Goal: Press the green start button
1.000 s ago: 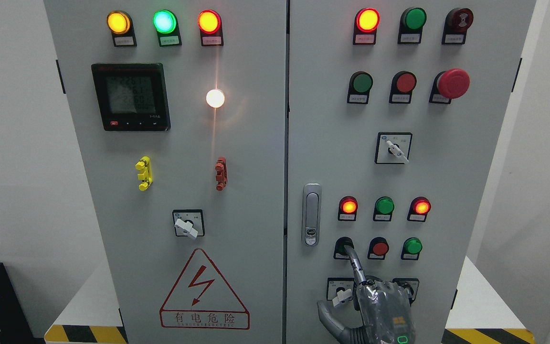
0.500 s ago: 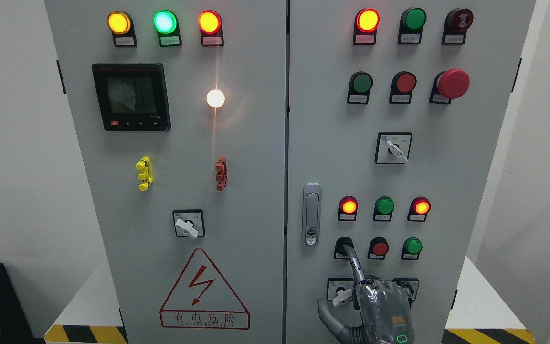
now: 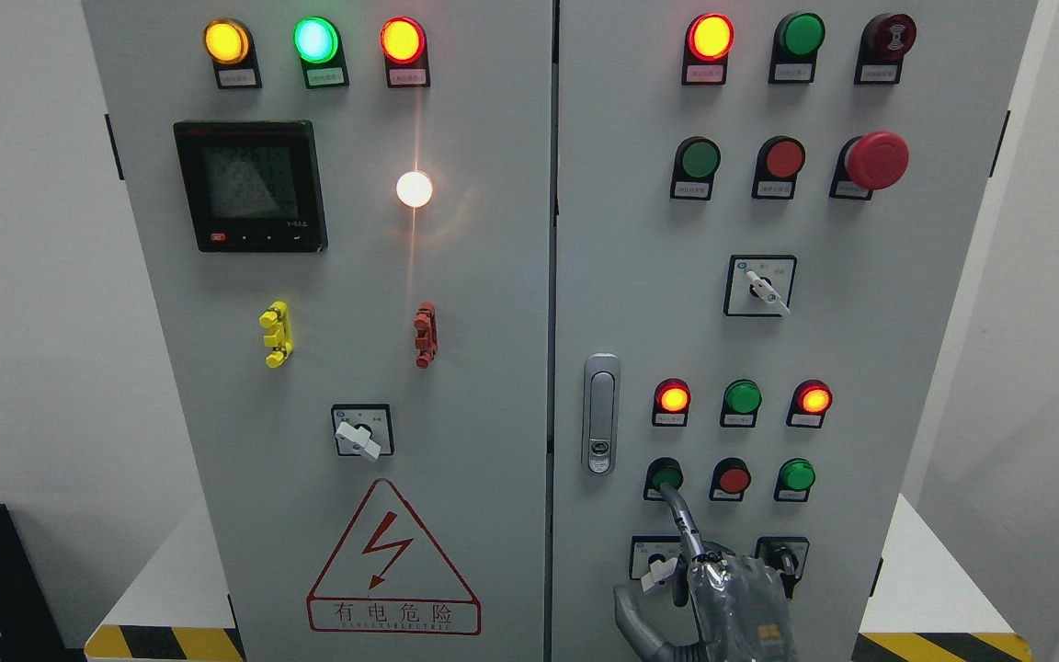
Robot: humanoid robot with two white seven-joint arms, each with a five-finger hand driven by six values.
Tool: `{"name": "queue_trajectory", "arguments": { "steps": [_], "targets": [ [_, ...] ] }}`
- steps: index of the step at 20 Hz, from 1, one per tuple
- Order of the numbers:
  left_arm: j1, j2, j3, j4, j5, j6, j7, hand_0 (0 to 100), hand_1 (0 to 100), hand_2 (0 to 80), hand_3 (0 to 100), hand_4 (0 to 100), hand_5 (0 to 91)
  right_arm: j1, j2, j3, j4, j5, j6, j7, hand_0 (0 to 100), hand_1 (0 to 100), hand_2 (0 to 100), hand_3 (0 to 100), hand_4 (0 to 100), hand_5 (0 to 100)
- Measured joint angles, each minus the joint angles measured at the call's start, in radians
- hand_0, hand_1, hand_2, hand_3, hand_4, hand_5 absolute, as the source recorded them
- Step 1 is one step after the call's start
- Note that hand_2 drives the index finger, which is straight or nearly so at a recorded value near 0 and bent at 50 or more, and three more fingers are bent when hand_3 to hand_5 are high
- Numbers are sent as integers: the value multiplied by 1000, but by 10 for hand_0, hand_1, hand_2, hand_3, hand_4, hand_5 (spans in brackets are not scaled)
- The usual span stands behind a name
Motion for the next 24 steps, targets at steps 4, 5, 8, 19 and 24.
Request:
{"name": "queue_trajectory", "arguments": {
  "steps": [4, 5, 8, 19, 24],
  "targets": [
    [0, 0, 0, 0, 0, 0, 0, 120, 556, 0, 0, 0, 0, 27, 0, 1, -29, -49, -22, -10, 150, 287, 0, 481, 493, 498],
    [0, 0, 0, 0, 0, 0, 0, 120, 556, 0, 0, 0, 0, 35, 0, 2, -38, -62, -24, -13, 123, 278, 0, 450, 472, 477],
    [0, 0, 0, 0, 0, 0, 0, 120, 556, 0, 0, 0, 0, 59, 0, 2, -63, -112, -26, -16, 0, 255, 0, 323, 343, 374],
    [0, 0, 0, 0, 0, 0, 0, 120, 556, 0, 0, 0, 0, 163, 0, 20, -156, -415, -19, 39, 0, 60, 0, 133, 96, 56],
    [0, 0, 0, 0, 0, 0, 0, 120, 556, 0, 0, 0, 0, 215, 0, 34, -206, -577, -6, 65, 0, 43, 0, 119, 76, 17]
  ]
}}
